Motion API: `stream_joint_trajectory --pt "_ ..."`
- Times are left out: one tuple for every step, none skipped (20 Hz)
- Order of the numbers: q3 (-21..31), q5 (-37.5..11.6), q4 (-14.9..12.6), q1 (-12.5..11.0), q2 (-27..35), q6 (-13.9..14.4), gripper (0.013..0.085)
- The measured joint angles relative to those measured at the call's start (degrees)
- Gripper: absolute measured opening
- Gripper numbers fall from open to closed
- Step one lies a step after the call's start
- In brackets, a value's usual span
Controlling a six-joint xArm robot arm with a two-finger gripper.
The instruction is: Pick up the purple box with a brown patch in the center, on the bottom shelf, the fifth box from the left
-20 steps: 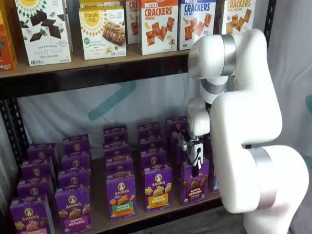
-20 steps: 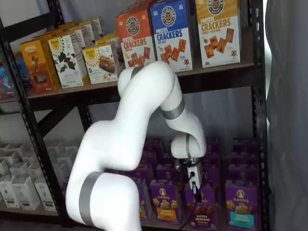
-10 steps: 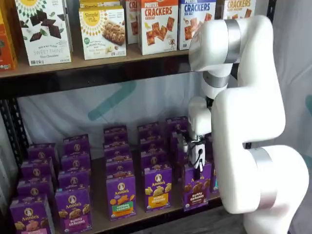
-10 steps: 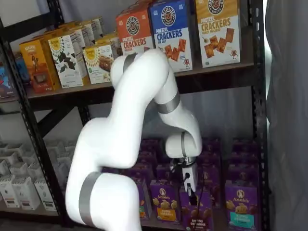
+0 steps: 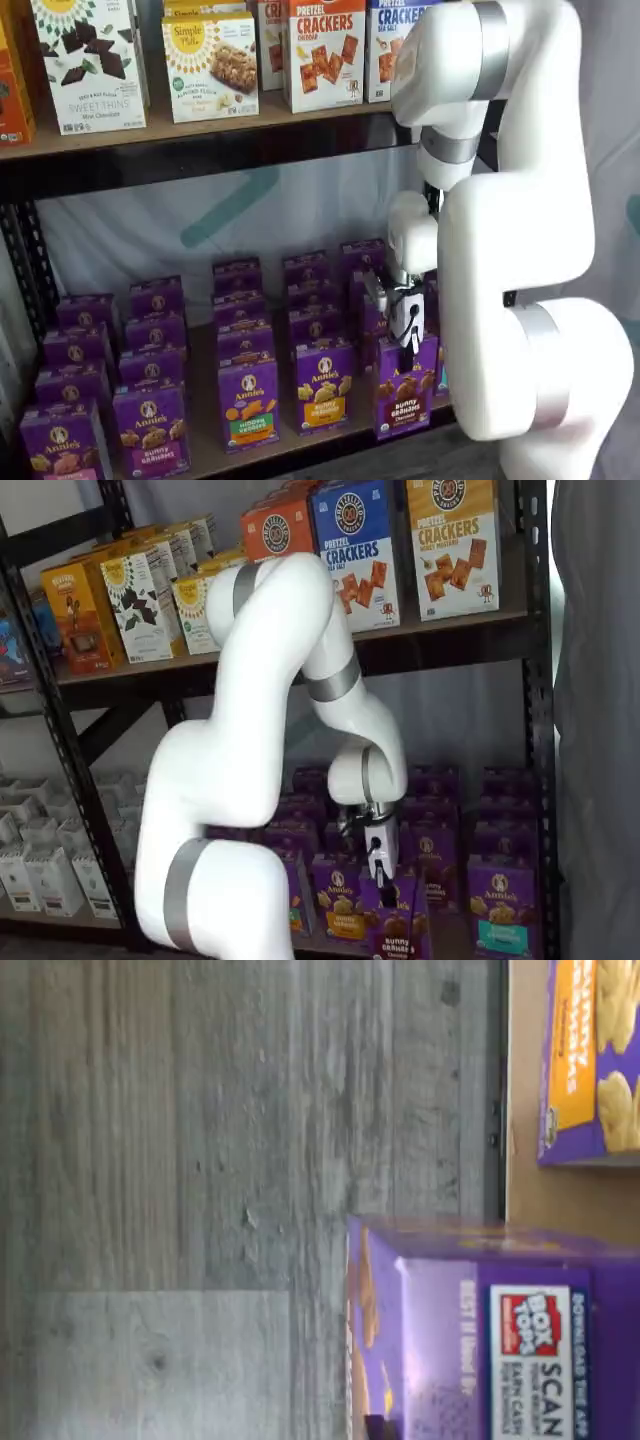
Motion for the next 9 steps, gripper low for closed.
stream_joint_trajectory --pt "0.9 0.1 0.6 0.2 -1.0 -0.4 0.0290" --pt "1.8 0.1 1.1 0.3 -1.9 -0.7 0.0290" --pt "2.6 0.2 1.6 0.5 -2.9 -1.0 0.0290" --pt "3.5 0.3 1.9 0.7 -3.9 -1.1 0.0290" --pt "4.1 0.4 1.8 0.8 -4.6 -0.9 0.0290" --pt "4.8 0.5 1.6 0.9 -5.4 -0.6 0.0290" --pt "5.4 0.6 1.6 1.0 -6.2 -0.6 0.0290" --pt "5.9 0.7 1.8 1.1 -6.8 -0.6 0.0290" --pt "6.5 0.8 2.3 1.2 -7.4 -1.0 0.0290"
